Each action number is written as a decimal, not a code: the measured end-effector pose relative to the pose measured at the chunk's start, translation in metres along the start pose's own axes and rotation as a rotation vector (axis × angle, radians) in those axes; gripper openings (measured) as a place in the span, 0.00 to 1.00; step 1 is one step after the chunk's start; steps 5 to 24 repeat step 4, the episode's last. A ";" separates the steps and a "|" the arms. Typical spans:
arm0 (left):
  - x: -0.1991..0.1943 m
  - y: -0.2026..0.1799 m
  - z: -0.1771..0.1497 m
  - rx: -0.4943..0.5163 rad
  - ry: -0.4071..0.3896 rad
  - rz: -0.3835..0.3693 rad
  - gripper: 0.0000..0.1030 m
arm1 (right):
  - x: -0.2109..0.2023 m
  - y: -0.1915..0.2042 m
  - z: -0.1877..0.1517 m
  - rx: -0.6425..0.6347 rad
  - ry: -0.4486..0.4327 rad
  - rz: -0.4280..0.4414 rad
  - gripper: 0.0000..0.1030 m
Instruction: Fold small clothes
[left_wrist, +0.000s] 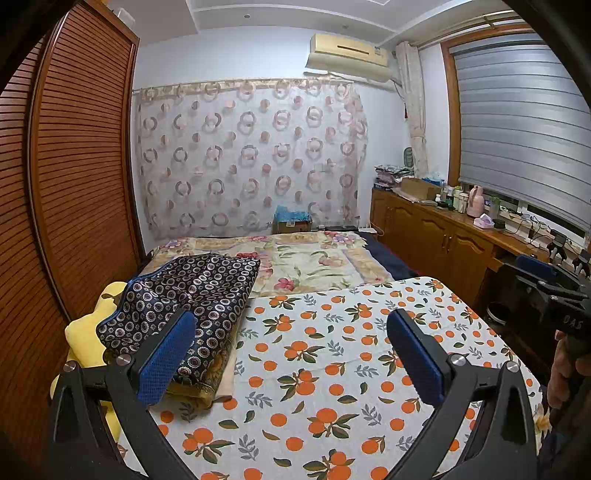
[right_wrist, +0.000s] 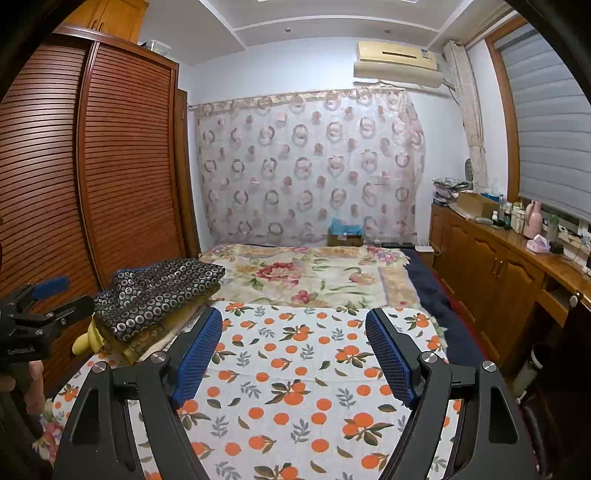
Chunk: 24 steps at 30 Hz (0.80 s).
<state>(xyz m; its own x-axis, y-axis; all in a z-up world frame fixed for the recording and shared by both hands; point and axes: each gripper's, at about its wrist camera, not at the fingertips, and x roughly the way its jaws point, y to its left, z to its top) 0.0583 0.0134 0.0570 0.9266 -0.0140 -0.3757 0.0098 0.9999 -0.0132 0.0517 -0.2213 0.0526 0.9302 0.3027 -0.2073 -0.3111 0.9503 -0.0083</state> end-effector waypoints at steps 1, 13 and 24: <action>0.000 0.000 0.000 0.000 0.000 0.000 1.00 | 0.000 0.001 0.000 -0.001 -0.001 0.000 0.79; 0.000 0.000 0.000 0.000 0.000 -0.001 1.00 | 0.000 0.001 0.000 -0.001 0.000 0.000 0.79; 0.000 0.000 0.000 0.000 0.000 -0.001 1.00 | 0.000 0.001 0.000 -0.001 0.000 0.000 0.79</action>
